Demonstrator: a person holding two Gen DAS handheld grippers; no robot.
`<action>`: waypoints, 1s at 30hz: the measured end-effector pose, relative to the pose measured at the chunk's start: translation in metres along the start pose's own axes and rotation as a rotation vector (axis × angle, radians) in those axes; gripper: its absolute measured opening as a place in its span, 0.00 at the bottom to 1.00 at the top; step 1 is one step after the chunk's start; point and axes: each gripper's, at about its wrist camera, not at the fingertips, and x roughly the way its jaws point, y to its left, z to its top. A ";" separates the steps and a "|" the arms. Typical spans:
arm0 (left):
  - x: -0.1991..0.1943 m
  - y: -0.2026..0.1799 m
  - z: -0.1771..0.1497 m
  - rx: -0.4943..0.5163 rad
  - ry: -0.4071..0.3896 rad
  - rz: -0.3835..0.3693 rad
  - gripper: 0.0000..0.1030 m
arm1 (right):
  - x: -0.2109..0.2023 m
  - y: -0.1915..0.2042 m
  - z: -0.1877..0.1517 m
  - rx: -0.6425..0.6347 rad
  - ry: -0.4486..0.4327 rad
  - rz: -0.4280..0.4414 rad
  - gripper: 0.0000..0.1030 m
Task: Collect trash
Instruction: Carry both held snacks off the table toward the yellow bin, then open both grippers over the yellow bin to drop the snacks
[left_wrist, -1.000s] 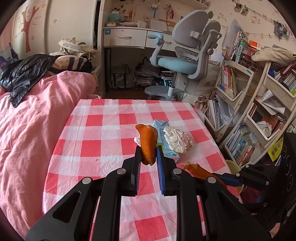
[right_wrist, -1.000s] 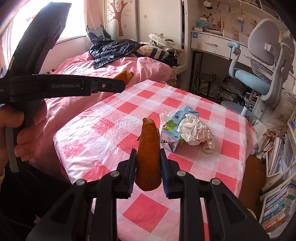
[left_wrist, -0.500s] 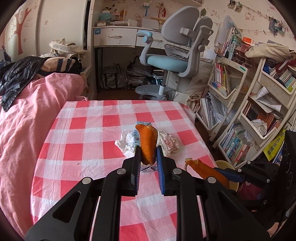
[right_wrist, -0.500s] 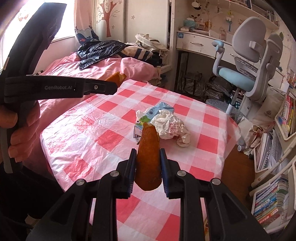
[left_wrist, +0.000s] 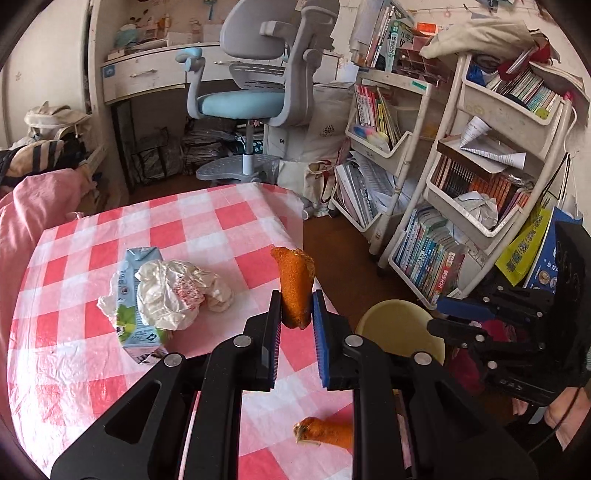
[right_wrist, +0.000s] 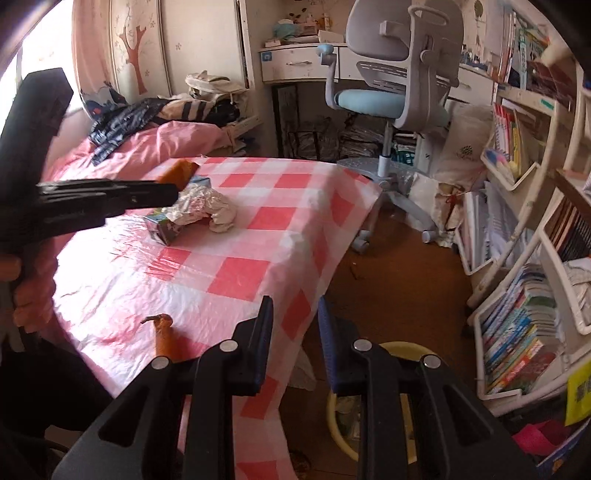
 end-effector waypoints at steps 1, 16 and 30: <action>0.005 0.000 0.000 -0.006 0.010 0.007 0.15 | -0.003 0.002 -0.002 -0.012 -0.007 0.051 0.26; 0.013 0.022 0.010 -0.079 -0.002 0.016 0.15 | 0.063 0.095 -0.018 -0.311 0.288 0.227 0.21; 0.067 -0.057 0.009 0.001 0.098 -0.137 0.15 | 0.040 -0.046 -0.041 0.026 0.290 -0.136 0.27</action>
